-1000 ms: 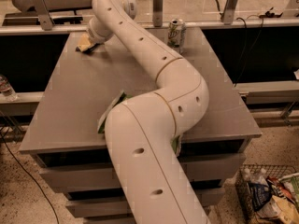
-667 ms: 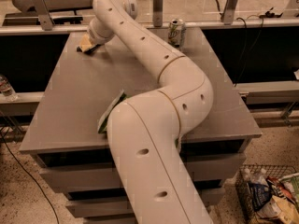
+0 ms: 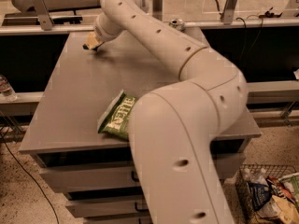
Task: Move rxbar blueberry near green jalapeno chip bag
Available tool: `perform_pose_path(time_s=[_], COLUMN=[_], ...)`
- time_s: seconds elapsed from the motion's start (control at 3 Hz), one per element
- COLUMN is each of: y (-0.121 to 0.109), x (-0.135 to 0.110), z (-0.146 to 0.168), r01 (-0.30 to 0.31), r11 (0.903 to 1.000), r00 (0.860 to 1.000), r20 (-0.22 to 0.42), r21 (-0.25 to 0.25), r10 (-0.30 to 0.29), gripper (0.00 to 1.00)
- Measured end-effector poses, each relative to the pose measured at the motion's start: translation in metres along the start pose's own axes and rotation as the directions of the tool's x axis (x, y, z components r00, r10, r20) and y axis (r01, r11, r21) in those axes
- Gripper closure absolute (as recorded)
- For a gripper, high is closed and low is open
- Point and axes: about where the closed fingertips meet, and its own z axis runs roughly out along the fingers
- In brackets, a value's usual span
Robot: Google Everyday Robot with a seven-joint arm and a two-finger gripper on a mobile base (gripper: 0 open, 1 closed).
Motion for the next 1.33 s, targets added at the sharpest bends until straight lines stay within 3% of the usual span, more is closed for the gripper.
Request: perform_pose_path(time_s=[0.33,0.67,1.0,1.33], y=[0.011,0.030,0.042,0.038], x=[0.006,0.033,0.074,0.120], z=[-0.043,-0.076,-0.115,-0.162], r01=[0.056,0.084,0.069,0.019], r11=[0.9984,0.9947,0.9908,0.9931], r00=[0.998,0.996,0.997,1.000], r20=[0.018,0.024,0.023,0.002], r21=[-0.005,-0.059,-0.116,-0.116], r10=[-0.056,-0.083,-0.067,-0.019], gripper=[1.00,1.00,1.00,1.00])
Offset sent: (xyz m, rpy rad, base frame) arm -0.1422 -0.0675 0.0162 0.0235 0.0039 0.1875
